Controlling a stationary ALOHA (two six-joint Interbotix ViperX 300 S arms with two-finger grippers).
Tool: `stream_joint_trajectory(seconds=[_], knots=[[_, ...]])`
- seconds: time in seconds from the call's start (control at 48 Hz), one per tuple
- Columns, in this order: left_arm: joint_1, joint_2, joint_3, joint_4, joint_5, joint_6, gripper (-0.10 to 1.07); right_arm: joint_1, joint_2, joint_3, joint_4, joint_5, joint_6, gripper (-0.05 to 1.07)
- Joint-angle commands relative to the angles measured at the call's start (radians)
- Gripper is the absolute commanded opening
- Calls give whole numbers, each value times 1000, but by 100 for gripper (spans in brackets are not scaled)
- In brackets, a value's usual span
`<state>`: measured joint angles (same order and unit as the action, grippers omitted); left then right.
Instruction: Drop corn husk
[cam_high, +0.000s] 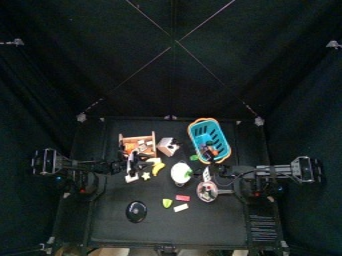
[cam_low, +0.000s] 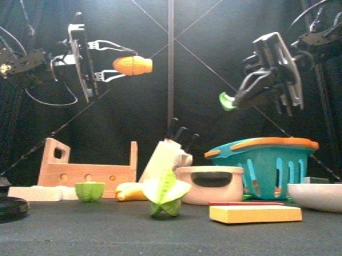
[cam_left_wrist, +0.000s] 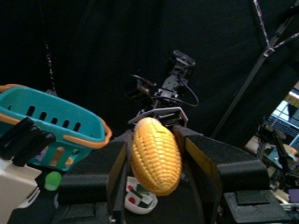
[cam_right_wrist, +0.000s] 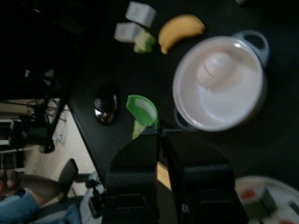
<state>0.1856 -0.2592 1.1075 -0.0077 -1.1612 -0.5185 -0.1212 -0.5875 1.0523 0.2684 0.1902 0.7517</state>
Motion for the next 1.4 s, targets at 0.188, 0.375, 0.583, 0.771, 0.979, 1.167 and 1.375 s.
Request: stream_joint_trajectory(seconds=[0.188, 0.375, 0.583, 0.771, 0.979, 1.167, 1.375], knots=[[6, -8, -9, 3, -3, 2, 62, -146, -11, 35, -25, 135, -3, 38], [6, -8, -8, 3, -2, 2, 62, -222, -5, 63, -77, 140, -2, 40], [8, -8, -9, 3, 0, 2, 62, -270, -6, 84, -101, 127, -2, 56], [8, -8, -9, 3, 0, 2, 62, -284, -5, 101, -101, 112, -2, 74], [8, -8, -9, 5, 0, 2, 62, -284, -5, 112, -92, 106, -2, 76], [8, -8, -9, 5, 0, 2, 62, -279, -3, 109, -91, 104, -2, 77], [9, -8, -8, 5, 0, 2, 62, -272, 0, 107, -86, 83, -2, 76]])
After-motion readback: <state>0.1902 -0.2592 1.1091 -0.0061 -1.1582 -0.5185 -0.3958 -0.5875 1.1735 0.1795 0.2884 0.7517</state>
